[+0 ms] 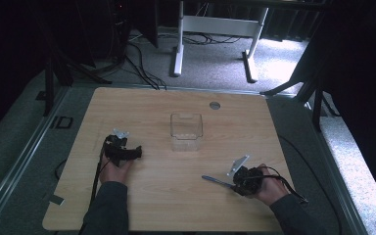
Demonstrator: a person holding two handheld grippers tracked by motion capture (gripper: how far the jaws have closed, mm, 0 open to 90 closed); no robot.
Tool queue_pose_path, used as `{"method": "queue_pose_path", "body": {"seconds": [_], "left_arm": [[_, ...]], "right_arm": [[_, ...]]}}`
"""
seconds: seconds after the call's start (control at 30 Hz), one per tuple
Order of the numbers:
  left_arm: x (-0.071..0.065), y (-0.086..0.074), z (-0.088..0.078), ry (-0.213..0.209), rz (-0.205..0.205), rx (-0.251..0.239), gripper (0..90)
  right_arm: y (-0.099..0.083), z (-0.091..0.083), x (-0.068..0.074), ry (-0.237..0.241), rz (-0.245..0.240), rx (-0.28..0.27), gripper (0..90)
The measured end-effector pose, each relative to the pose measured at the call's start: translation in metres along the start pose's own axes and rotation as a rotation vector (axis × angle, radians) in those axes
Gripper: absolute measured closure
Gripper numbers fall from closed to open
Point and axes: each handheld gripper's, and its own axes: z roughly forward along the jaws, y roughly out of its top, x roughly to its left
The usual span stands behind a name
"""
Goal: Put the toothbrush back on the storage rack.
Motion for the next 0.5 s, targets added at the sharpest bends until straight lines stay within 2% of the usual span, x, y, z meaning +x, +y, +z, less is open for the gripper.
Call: {"method": "queue_pose_path", "body": {"seconds": [0.5], "left_arm": [[-0.0001,0.0,0.0001,0.0,-0.002,-0.001,8.7]], "right_arm": [[0.0048,0.0069,0.0,0.022,-0.022,0.091,73.6]]}}
